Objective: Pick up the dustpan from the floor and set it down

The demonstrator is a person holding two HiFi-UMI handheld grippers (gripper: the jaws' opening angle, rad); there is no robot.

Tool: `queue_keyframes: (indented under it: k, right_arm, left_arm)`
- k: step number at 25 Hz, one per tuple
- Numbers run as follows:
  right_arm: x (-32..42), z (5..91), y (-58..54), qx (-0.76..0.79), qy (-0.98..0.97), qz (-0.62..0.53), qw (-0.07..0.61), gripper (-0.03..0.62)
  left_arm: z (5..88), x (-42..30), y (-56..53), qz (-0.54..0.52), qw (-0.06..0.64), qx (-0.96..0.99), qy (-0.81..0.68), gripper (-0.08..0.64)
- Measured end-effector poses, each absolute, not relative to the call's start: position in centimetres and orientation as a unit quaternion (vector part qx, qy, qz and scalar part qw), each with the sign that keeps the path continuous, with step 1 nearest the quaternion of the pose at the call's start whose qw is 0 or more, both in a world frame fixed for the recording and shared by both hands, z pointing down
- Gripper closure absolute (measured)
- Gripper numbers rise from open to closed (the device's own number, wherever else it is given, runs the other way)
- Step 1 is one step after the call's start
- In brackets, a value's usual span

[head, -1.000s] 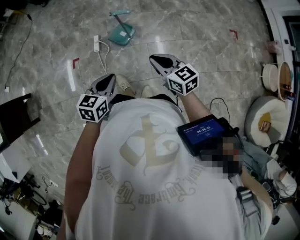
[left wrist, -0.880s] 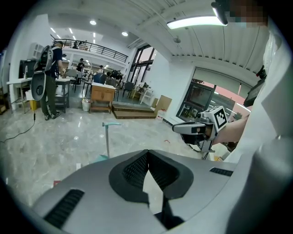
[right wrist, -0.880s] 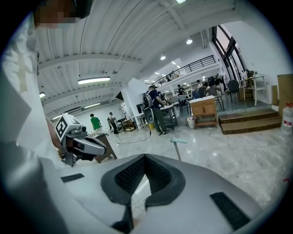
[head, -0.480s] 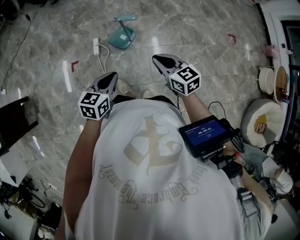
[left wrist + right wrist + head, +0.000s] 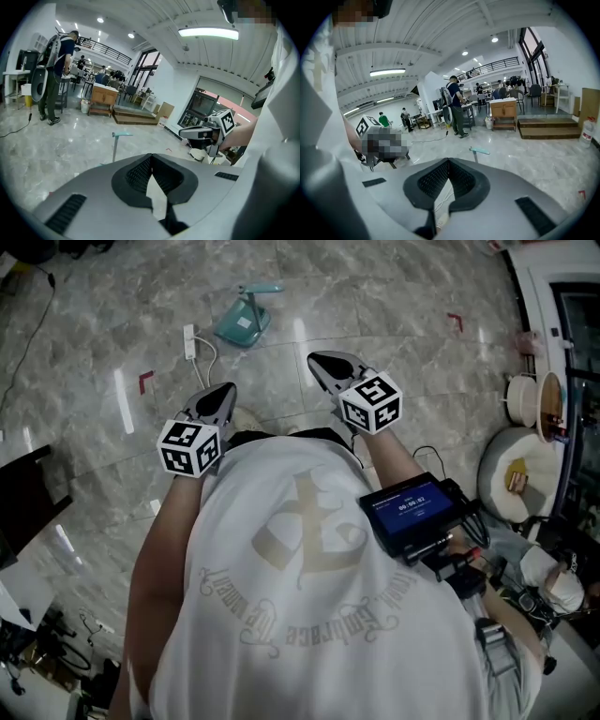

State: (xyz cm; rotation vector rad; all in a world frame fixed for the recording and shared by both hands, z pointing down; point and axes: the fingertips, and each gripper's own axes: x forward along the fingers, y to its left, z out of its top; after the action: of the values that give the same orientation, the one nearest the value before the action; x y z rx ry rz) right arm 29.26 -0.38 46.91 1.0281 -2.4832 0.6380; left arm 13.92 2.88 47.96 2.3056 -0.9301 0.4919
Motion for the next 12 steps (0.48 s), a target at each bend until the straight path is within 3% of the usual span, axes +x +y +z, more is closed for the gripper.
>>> queue_keyframes:
  k: [12]
  right_arm:
    - [30.7, 46.8, -1.3, 0.379, -0.878, 0.225, 0.186, 0.575]
  left_arm:
    - [48.0, 13.0, 2.8, 0.185, 0.298, 0.862, -0.366, 0.548]
